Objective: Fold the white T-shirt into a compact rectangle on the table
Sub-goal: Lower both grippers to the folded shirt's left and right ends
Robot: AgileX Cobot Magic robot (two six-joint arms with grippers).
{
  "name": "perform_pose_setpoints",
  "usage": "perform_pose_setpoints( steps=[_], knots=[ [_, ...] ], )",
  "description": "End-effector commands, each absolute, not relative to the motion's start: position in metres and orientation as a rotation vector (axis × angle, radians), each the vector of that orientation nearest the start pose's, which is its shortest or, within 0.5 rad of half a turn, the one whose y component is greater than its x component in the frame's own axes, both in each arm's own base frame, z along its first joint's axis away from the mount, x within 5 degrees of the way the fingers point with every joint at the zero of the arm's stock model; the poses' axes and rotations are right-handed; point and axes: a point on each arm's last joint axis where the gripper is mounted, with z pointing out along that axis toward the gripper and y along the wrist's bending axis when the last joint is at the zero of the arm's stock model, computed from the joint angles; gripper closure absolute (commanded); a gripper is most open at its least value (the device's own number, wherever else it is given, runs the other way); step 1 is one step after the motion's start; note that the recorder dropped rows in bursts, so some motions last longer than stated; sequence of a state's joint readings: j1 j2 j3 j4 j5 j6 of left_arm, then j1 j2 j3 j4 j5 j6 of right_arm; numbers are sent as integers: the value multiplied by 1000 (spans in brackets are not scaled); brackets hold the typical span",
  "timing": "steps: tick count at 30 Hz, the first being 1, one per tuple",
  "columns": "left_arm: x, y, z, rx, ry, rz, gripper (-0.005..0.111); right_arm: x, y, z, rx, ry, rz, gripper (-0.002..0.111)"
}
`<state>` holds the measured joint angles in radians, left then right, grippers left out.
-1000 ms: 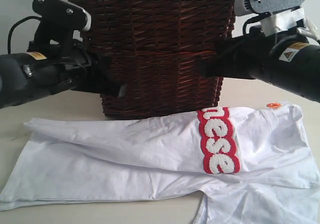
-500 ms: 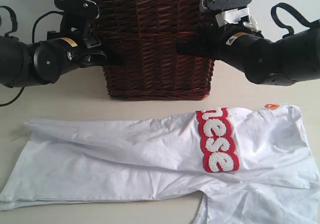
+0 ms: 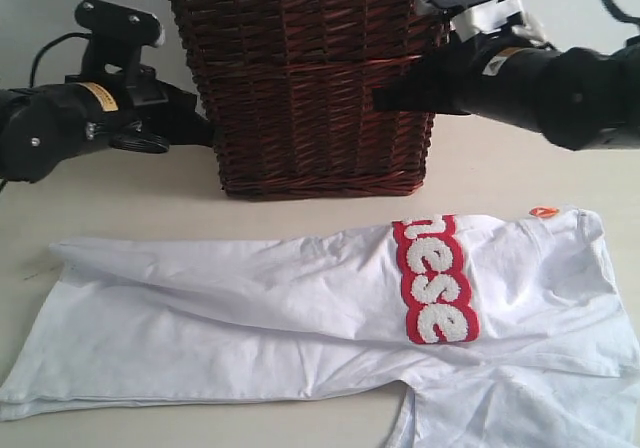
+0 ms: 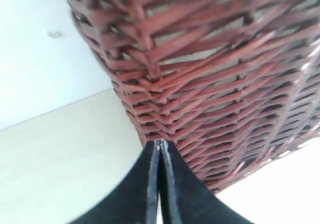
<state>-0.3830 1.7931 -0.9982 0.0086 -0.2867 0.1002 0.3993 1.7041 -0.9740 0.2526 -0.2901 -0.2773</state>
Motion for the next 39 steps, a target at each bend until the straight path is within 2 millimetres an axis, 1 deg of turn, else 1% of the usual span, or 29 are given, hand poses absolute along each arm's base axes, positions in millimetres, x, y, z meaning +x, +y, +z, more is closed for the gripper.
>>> perform_pose_setpoints(
  steps=[1,3,4,5,6,7,8,9,11,12,13,14,16,18,20,22,25,28,30,34,37,39],
  knots=[
    [324,-130,237,494,2005,-175,107,310,128,263,-416,1955,207,108],
    [309,-125,240,552,2142,-145,107,295,126,273,-459,2038,235,108],
    [296,-123,242,643,2225,-112,107,283,123,281,-487,2084,254,108],
    [284,-123,244,710,2281,-96,107,276,122,286,-498,2103,264,108],
    [270,-125,247,774,2313,-110,107,264,118,295,-517,2124,280,108],
    [257,-128,250,845,2321,-138,107,256,116,301,-535,2133,282,108],
    [242,-132,253,925,2329,-206,107,246,112,306,-568,2163,275,108],
    [233,-134,253,998,2327,-258,107,241,110,306,-597,2196,259,108],
    [219,-137,250,1154,2319,-363,107,234,102,300,-628,2304,167,108],
    [215,-138,247,1187,2332,-410,107,233,97,296,-616,2360,111,108],
    [213,-136,243,1193,2349,-422,107,233,90,288,-589,2428,18,108],
    [213,-135,238,1175,2365,-418,107,234,83,279,-539,2482,-82,108],
    [217,-129,227,1068,2400,-383,107,237,69,260,-426,2555,-257,108],
    [223,-120,215,958,2413,-325,107,241,59,240,-384,2598,-358,108],
    [232,-107,206,783,2449,-276,107,249,52,221,-334,2638,-354,108],
    [244,-93,197,605,2494,-246,107,260,49,209,-266,2648,-296,108],
    [260,-74,180,448,2570,-224,107,278,43,192,-203,2624,-210,108],
    [279,-63,162,327,2618,-219,107,296,35,178,-101,2600,-150,108],
    [290,-61,151,281,2645,-223,107,306,28,163,-70,2619,-142,108],
    [305,-65,125,289,2738,-238,107,319,18,128,-14,2713,-150,108],
    [314,-66,111,317,2759,-220,107,324,17,108,-27,2759,-154,108],
    [318,-65,104,312,2758,-205,107,325,17,97,-30,2794,-160,108]
  ],
)
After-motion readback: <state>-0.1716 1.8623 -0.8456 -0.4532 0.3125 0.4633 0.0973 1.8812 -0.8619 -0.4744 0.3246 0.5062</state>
